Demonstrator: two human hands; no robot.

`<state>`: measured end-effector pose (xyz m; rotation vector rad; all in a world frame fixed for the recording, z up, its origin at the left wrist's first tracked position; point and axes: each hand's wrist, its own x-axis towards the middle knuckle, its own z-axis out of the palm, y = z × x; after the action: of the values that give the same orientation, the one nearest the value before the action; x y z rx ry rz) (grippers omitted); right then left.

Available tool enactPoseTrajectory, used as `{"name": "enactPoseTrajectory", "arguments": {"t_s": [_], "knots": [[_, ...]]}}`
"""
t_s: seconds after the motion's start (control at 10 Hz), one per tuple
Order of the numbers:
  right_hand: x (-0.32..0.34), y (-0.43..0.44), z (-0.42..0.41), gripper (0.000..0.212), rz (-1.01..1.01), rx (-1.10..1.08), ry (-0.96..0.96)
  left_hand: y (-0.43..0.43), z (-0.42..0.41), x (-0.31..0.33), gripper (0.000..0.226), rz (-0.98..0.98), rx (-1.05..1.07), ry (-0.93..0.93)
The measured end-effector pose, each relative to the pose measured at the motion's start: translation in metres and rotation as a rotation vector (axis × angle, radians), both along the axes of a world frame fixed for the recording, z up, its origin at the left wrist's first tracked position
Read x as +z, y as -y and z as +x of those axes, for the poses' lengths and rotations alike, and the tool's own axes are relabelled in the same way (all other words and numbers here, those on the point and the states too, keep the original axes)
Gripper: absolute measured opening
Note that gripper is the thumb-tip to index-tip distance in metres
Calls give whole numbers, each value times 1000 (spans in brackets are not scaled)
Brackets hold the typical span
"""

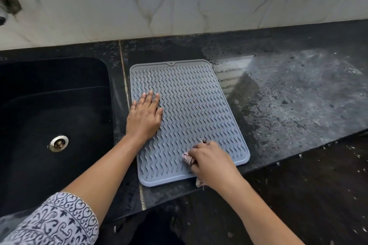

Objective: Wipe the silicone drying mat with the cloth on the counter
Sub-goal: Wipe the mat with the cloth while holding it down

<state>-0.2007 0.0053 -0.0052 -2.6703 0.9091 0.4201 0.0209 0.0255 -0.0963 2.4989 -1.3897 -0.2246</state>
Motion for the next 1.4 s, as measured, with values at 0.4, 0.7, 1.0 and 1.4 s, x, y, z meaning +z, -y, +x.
{"name": "enactPoseTrajectory", "arguments": {"t_s": [0.4, 0.7, 1.0, 1.4], "knots": [[-35, 24, 35, 36, -223, -125, 223, 0, 0, 0, 54, -12, 6, -11], [-1, 16, 5, 27, 42, -261, 246, 0, -1, 2, 54, -7, 2, -10], [-51, 6, 9, 43, -174, -191, 334, -1, -2, 3, 54, -9, 4, -13], [-32, -2, -61, 40, -224, -439, 243, 0, -3, 4, 54, 8, 4, 7]]}}
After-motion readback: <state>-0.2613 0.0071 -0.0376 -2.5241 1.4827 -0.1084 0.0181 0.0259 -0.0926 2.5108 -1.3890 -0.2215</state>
